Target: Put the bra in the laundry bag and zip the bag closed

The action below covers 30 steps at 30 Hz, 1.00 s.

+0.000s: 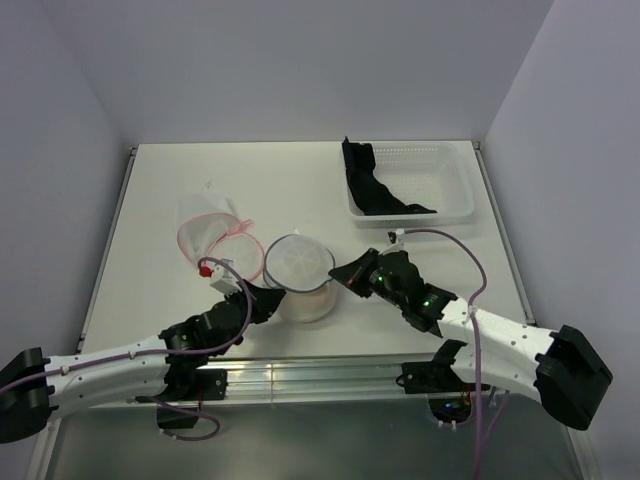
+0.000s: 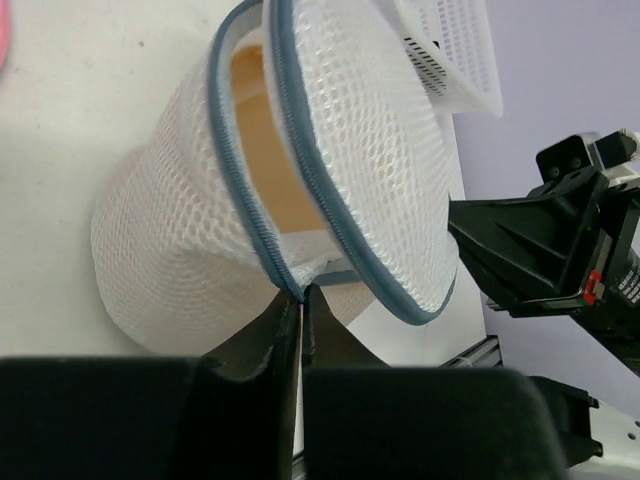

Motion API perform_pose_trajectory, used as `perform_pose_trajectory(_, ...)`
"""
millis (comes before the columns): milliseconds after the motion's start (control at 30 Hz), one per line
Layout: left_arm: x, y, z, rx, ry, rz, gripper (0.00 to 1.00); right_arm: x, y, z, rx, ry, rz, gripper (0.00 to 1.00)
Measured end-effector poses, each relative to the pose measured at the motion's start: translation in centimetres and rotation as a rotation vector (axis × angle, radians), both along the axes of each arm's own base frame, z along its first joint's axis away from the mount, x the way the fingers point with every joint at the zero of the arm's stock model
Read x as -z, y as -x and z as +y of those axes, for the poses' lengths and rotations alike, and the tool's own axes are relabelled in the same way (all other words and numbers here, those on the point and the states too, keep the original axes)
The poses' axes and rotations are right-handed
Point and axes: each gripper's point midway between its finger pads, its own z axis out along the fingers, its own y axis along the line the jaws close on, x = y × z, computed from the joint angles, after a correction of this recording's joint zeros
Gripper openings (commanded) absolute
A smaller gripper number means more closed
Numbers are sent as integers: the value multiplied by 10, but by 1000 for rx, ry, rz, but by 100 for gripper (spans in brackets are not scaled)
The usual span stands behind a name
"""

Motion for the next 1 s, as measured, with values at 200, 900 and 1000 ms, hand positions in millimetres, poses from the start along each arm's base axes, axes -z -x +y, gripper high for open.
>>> perform_pose_trajectory(200, -3, 0, -5, 38, -75, -16, 30, -7, -3, -16, 94, -31, -9, 0)
perform_pose_trajectory(900, -36, 52, -107, 457, -239, -272, 47, -2, 0, -30, 185, 76, 23, 0)
perform_pose_trajectory(1000, -33, 48, -124, 470, -261, -286, 47, -3, 0, -30, 184, 89, 22, 0)
